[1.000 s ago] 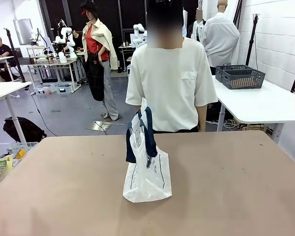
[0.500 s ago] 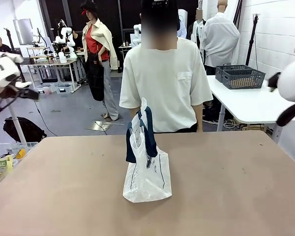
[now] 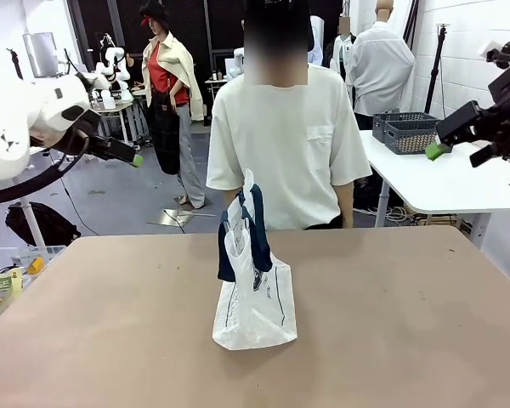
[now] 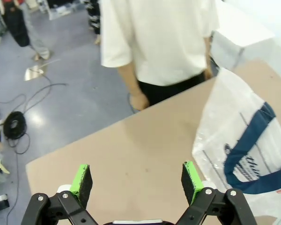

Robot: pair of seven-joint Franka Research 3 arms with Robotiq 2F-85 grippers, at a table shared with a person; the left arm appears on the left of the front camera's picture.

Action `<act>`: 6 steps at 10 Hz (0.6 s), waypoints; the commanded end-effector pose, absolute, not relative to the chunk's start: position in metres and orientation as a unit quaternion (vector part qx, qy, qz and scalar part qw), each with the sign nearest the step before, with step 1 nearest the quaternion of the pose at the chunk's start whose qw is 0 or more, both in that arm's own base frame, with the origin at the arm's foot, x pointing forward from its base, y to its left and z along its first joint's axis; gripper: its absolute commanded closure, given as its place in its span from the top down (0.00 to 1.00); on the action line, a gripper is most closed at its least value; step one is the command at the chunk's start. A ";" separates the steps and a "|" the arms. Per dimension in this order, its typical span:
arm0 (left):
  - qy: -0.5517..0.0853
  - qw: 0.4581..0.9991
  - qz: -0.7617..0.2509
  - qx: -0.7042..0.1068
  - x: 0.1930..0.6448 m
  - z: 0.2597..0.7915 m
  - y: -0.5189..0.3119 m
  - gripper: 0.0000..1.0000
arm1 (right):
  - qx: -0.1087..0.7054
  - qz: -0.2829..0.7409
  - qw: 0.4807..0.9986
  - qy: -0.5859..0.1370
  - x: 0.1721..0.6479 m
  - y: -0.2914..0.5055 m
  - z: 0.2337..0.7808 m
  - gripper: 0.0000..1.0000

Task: Transfer purchased items from the store into the shopping bag.
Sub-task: Open the Reusable shopping bag in the center of the table.

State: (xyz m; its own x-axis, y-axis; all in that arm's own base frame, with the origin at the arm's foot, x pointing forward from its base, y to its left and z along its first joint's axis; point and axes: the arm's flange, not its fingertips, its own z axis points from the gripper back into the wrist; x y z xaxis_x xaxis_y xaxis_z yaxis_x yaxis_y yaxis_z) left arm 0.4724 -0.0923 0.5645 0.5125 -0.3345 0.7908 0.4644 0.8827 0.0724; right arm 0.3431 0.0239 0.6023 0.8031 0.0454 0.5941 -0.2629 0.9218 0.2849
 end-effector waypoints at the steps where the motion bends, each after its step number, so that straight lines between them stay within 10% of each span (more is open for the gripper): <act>1: -0.424 0.863 -0.258 -0.093 0.481 0.574 -0.098 1.00 | 0.159 0.097 0.937 -0.295 0.347 0.030 0.591 1.00; 6: -0.429 0.870 -0.229 -0.080 0.472 0.568 -0.098 1.00 | 0.170 0.083 0.936 -0.296 0.339 0.023 0.602 1.00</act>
